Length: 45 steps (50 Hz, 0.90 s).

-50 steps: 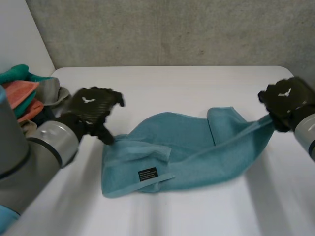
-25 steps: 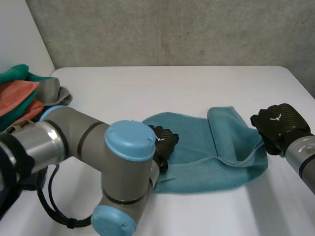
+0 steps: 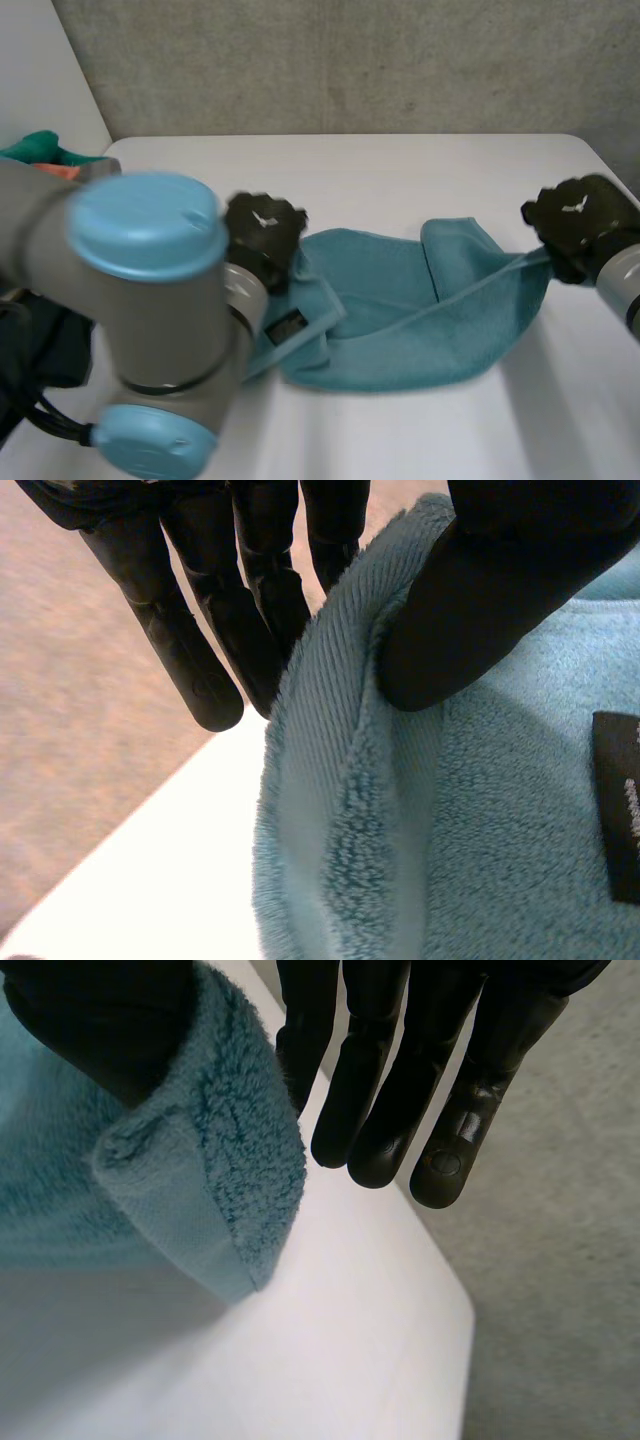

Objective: Fold the laundry.

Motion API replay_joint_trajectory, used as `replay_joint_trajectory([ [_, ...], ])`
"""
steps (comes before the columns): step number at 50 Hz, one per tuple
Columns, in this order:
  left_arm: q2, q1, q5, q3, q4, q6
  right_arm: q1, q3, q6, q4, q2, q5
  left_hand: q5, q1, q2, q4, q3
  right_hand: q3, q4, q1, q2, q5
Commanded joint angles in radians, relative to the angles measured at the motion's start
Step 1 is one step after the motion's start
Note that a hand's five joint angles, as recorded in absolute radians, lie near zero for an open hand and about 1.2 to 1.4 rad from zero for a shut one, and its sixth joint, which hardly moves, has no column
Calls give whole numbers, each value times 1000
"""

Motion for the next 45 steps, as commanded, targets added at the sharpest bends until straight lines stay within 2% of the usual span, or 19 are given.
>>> replay_joint_trajectory([
  [1,245,121,26,-54,-84,-1,-71,-164,-90,203,-43,2,249,276,207,203,213,217,209,428,225,234],
  [4,306,167,71,-74,-124,1,-117,-211,-128,277,-43,0,249,276,207,203,213,217,209,428,225,234],
  [6,342,211,137,-97,-189,1,-136,-227,-149,309,-46,0,249,276,207,203,213,217,209,428,225,234],
  [9,366,263,219,-129,-287,2,-151,-233,-205,372,-51,2,249,276,207,203,213,217,209,428,225,234],
  [13,367,319,279,-173,-386,4,-153,-211,-291,446,-60,5,249,276,207,203,213,217,209,428,225,234],
  [17,356,369,290,-216,-397,12,-151,-167,-344,478,-58,3,249,276,207,203,213,217,209,428,225,234],
  [21,320,400,292,-250,-381,67,-147,-121,-377,474,-37,9,249,276,207,203,213,217,209,428,225,234],
  [30,65,406,284,-144,-298,139,-134,-153,-369,397,141,28,249,276,207,203,213,217,209,428,225,234],
  [34,-30,406,283,12,-284,173,-108,-242,-341,327,195,55,249,276,207,203,213,217,209,428,225,234],
  [37,-84,406,280,178,-240,206,-46,-390,-280,276,262,83,249,276,207,203,213,217,209,428,225,234],
  [38,-91,405,278,219,-224,216,-15,-496,-243,253,297,100,249,276,207,203,213,217,209,428,225,234],
  [41,-110,403,252,403,-113,245,17,-676,-179,218,337,124,249,276,207,203,213,217,209,428,225,234],
  [42,-110,403,247,441,-70,252,25,-802,-133,187,356,136,249,276,207,203,213,217,209,428,225,234],
  [45,-102,405,230,561,104,271,30,-1017,-15,89,371,141,249,276,207,203,213,217,209,428,225,234],
])
